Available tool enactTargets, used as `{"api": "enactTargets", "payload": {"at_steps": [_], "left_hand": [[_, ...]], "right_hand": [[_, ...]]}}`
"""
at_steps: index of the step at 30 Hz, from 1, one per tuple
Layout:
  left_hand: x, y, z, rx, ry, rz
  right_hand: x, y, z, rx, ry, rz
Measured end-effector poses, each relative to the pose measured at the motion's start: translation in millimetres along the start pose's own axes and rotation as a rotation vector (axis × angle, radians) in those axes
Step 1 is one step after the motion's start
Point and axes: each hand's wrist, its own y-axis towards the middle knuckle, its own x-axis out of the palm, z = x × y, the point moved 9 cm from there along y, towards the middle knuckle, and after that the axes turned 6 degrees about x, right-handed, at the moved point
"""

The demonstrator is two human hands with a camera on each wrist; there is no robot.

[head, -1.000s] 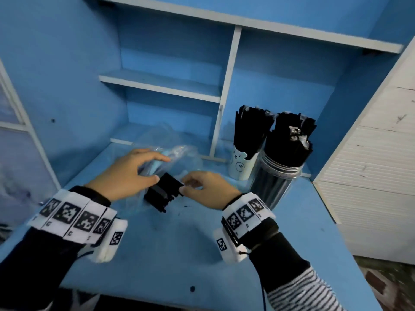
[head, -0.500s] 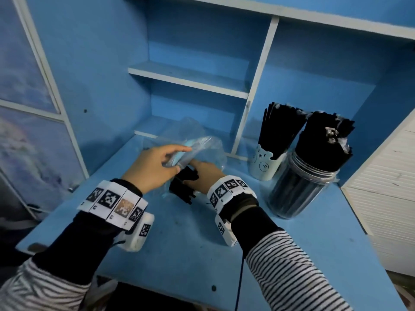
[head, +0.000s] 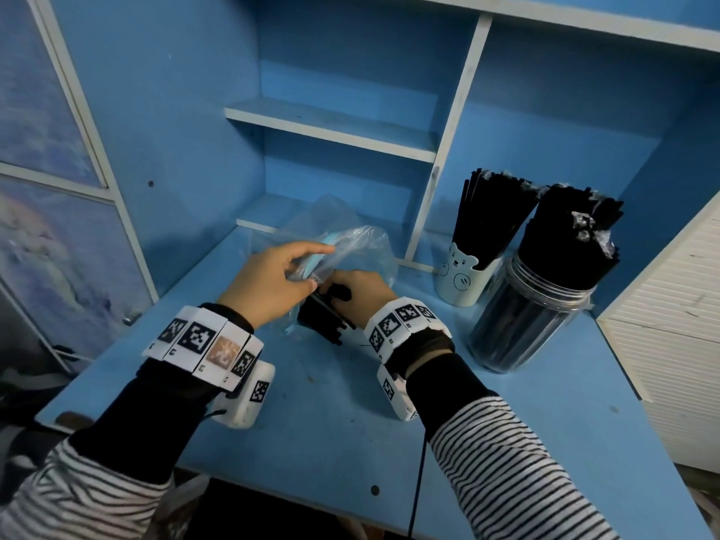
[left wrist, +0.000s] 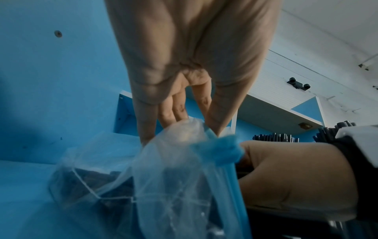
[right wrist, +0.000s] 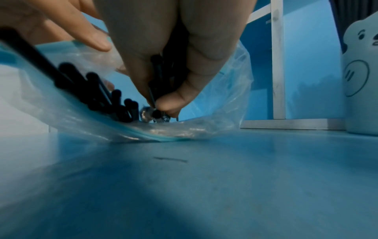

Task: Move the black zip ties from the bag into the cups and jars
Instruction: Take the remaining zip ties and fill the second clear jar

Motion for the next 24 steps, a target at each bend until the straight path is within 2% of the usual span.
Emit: {"api": "enactTargets", "payload": {"at_steps": [8, 12, 15, 18, 20, 24], "left_hand": [[0, -4, 5, 0.027, 0.035, -0.014], [-4, -7, 12, 0.049, 0.115, 0.016], [-11, -10, 26, 0.127, 0.214, 0.112], [-8, -19, 61, 0.295, 0.226, 0.220], [11, -24, 84, 0.406, 0.205, 0.143], [69, -23, 107, 0.534, 0.218, -0.121]], "right_hand": [[-23, -13, 8, 0.004, 0.132, 0.072], [-41, -33, 17, 0.031, 0.184, 0.031], [-58, -53, 19, 0.047, 0.180, -0.022], [-78, -77, 20, 0.066, 0.160, -0.060], [-89, -92, 19, 0.073, 0.131, -0.094], [-110, -120, 10, 0.033, 0.122, -0.137]]}}
